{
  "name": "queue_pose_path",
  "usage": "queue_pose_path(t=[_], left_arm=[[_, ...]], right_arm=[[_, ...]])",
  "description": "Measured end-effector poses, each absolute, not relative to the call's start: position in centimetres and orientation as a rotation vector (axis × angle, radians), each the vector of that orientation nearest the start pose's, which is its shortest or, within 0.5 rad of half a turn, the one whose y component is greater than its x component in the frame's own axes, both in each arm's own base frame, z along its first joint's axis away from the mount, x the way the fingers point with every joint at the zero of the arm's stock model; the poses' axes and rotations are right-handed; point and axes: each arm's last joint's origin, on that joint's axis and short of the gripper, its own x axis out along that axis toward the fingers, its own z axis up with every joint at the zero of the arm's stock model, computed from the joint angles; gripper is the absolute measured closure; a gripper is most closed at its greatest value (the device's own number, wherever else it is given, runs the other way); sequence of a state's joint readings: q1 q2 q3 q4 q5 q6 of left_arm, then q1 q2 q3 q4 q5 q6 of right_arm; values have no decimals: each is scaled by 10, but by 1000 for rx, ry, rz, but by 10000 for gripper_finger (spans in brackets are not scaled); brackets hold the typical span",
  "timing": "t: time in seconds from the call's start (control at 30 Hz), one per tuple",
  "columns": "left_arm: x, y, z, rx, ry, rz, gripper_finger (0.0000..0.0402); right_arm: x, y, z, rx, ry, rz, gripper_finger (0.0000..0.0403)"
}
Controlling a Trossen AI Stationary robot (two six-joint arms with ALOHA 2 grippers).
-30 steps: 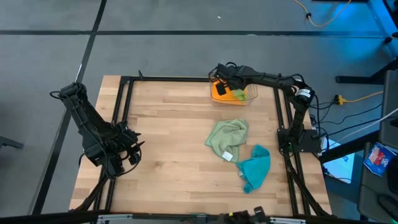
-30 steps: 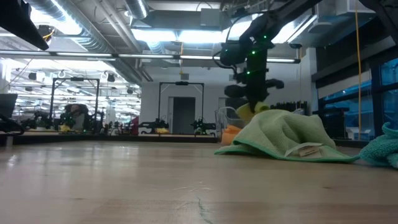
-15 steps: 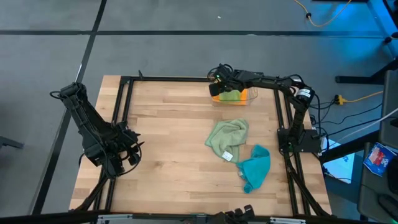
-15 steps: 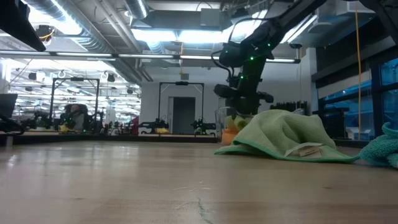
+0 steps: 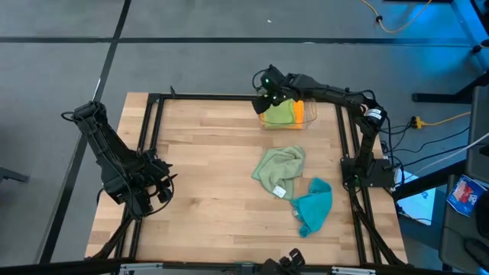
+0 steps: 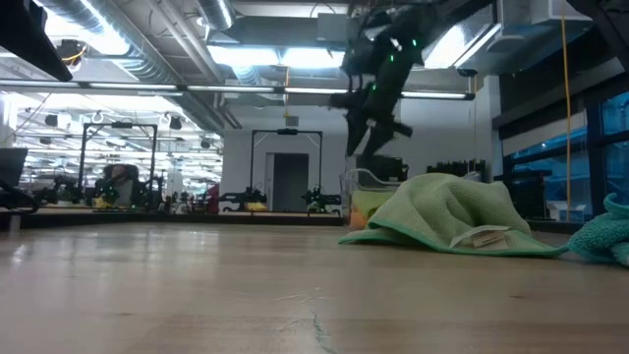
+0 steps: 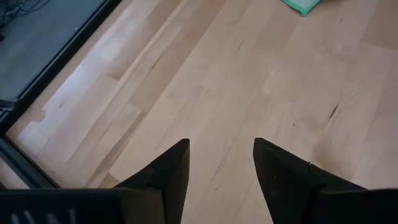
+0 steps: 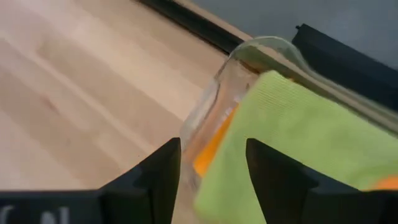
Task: Fold microfiber towels
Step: Fold the green microfiber towel
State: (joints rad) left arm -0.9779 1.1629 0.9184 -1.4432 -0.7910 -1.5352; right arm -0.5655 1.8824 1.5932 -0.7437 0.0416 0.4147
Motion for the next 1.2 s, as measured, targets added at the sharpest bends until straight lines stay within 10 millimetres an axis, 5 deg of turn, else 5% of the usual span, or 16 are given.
queue_pose_path(t=[0.27,0.5,0.87,1.2], left_arm=[[105,-119,257,-95,794,592,232],[109,-121,259,-105,701,581,230],[114,-126,261,-149,574,562,230],[115,-128,261,-168,567,556,230]], right_arm=[[330,-180,315,509,1193,-624,221],[332,-123,320,395,1433,-469,221],[332,-29,280,123,1707,-174,221],[293,28,225,221,1620,-299,221]])
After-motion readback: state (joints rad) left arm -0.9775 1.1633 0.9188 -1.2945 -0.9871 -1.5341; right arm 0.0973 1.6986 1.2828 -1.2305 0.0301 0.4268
